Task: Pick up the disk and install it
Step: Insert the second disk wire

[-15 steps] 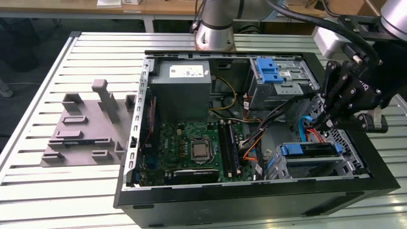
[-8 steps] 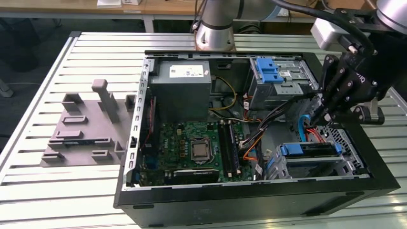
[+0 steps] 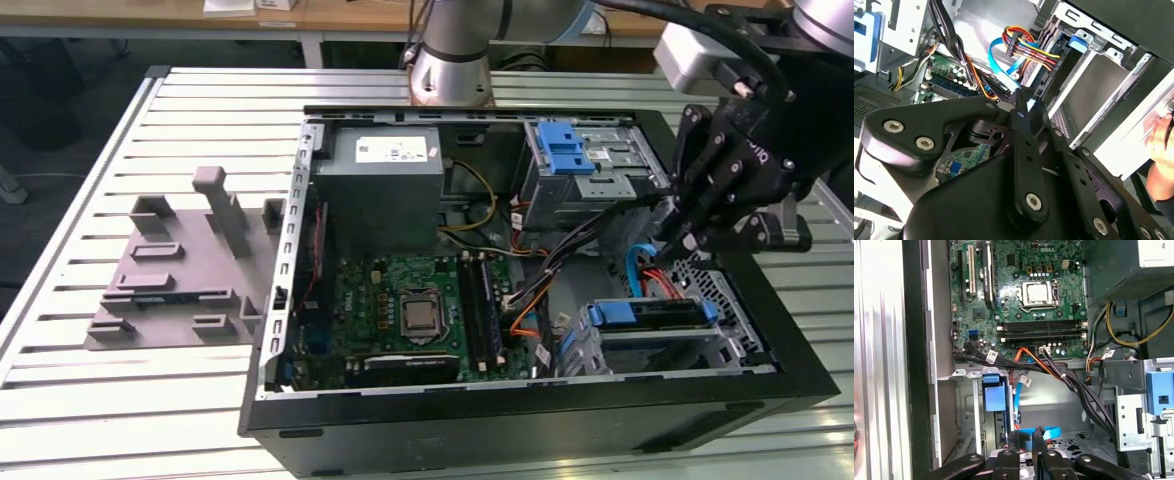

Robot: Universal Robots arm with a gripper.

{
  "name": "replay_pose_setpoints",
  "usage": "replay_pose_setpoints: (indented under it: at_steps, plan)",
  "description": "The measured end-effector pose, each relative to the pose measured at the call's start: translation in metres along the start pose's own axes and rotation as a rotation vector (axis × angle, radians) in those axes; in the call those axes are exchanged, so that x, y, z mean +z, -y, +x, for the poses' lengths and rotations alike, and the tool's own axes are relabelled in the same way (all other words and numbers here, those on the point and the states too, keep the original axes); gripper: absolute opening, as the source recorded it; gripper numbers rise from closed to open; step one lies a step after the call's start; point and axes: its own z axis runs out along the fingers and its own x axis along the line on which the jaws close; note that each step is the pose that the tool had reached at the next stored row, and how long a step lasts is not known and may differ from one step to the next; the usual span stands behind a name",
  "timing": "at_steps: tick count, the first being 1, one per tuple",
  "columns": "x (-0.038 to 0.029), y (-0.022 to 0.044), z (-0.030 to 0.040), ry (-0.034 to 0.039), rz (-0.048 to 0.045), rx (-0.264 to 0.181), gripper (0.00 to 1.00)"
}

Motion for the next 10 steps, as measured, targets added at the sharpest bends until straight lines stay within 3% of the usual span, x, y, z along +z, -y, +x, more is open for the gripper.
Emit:
replay_pose_setpoints:
  at_steps: [10]
  plan:
    - [0.0083, -0.0011, -0.0039, -0.0009, 0.0, 0.0, 0.25]
